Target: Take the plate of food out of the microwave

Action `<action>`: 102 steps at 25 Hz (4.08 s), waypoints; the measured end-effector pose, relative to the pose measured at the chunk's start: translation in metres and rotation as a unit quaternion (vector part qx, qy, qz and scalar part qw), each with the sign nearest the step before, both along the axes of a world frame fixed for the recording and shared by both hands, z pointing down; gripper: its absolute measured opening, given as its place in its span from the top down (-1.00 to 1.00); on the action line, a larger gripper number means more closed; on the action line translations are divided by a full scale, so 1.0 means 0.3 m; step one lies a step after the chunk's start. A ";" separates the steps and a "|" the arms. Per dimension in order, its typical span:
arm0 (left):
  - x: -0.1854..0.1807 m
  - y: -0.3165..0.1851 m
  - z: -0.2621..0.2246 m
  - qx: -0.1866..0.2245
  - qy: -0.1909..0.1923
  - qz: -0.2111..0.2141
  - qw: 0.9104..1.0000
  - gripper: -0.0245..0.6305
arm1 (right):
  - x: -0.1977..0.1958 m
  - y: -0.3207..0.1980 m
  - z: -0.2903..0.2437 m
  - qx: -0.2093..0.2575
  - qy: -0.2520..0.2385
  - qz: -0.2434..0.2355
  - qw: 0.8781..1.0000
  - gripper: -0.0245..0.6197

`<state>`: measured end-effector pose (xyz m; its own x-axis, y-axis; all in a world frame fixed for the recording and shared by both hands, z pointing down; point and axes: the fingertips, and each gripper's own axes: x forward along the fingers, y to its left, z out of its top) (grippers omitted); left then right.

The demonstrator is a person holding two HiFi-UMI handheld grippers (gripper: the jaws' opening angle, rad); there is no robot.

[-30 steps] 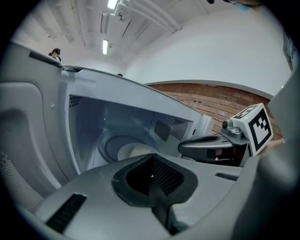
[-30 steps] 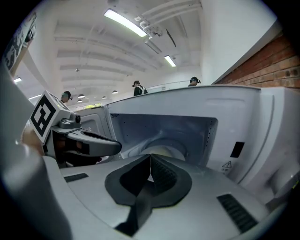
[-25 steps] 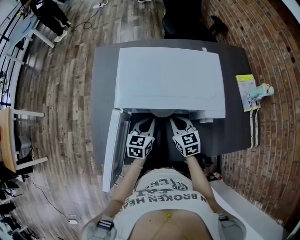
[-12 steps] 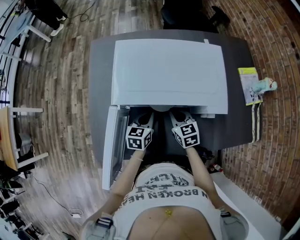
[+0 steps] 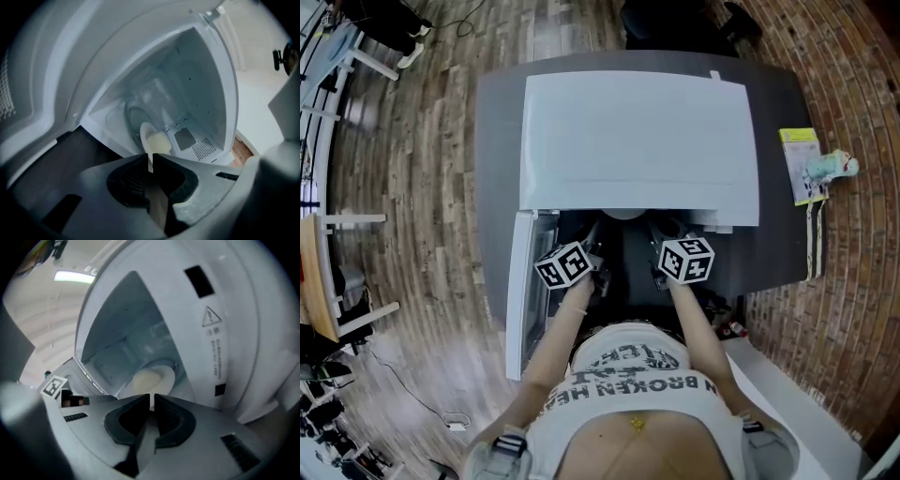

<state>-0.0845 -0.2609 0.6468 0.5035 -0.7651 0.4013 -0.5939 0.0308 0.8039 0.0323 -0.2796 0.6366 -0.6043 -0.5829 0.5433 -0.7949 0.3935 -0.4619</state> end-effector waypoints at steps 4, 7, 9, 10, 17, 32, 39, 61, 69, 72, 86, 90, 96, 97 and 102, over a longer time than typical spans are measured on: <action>-0.010 -0.002 0.019 -0.017 0.081 -0.054 0.995 0.72 | 0.010 -0.007 0.024 -0.043 -0.064 0.033 0.997 0.58; -0.006 -0.007 0.024 -0.016 0.088 -0.056 0.994 0.62 | 0.003 -0.009 0.037 -0.052 -0.073 0.033 0.995 0.51; -0.001 -0.015 0.029 -0.015 0.083 -0.049 0.995 0.58 | -0.004 -0.014 0.045 -0.059 -0.083 0.037 0.994 0.50; 0.002 -0.020 0.032 -0.017 0.081 -0.047 0.995 0.57 | -0.007 -0.017 0.049 -0.064 -0.091 0.040 0.993 0.50; 0.030 -0.049 0.051 -0.032 0.095 -0.046 0.994 0.55 | 0.003 -0.037 0.069 -0.101 -0.135 0.076 0.983 0.51; 0.029 -0.059 0.047 -0.038 0.131 -0.052 0.989 0.81 | 0.004 -0.041 0.079 -0.145 -0.190 0.105 0.965 0.75; 0.036 -0.019 0.048 -0.041 0.122 -0.052 0.990 0.81 | 0.009 -0.008 0.081 -0.146 -0.178 0.098 0.968 0.75; 0.043 -0.032 0.065 -0.033 0.154 -0.043 0.987 0.83 | 0.021 -0.011 0.096 -0.144 -0.191 0.110 0.965 0.60; 0.047 -0.014 0.068 -0.038 0.146 -0.033 0.988 0.83 | 0.027 -0.024 0.109 -0.154 -0.193 0.116 0.962 0.75; 0.043 -0.013 0.059 -0.035 0.144 -0.032 0.988 0.83 | 0.023 -0.024 0.100 -0.154 -0.195 0.115 0.962 0.75; 0.043 0.007 0.040 -0.020 0.132 -0.027 0.991 0.83 | 0.022 -0.005 0.084 -0.146 -0.198 0.107 0.963 0.76; 0.046 0.020 0.035 -0.018 0.132 -0.027 0.991 0.83 | 0.023 0.005 0.078 -0.145 -0.197 0.105 0.964 0.76; 0.051 0.032 0.016 -0.010 0.129 -0.022 0.991 0.83 | 0.029 0.016 0.062 -0.139 -0.203 0.103 0.964 0.76; 0.053 0.034 0.015 -0.010 0.129 -0.023 0.991 0.83 | 0.031 0.017 0.060 -0.139 -0.203 0.102 0.964 0.76; 0.058 0.056 0.007 -0.010 0.129 -0.027 0.991 0.83 | 0.033 0.033 0.050 -0.137 -0.199 0.095 0.966 0.76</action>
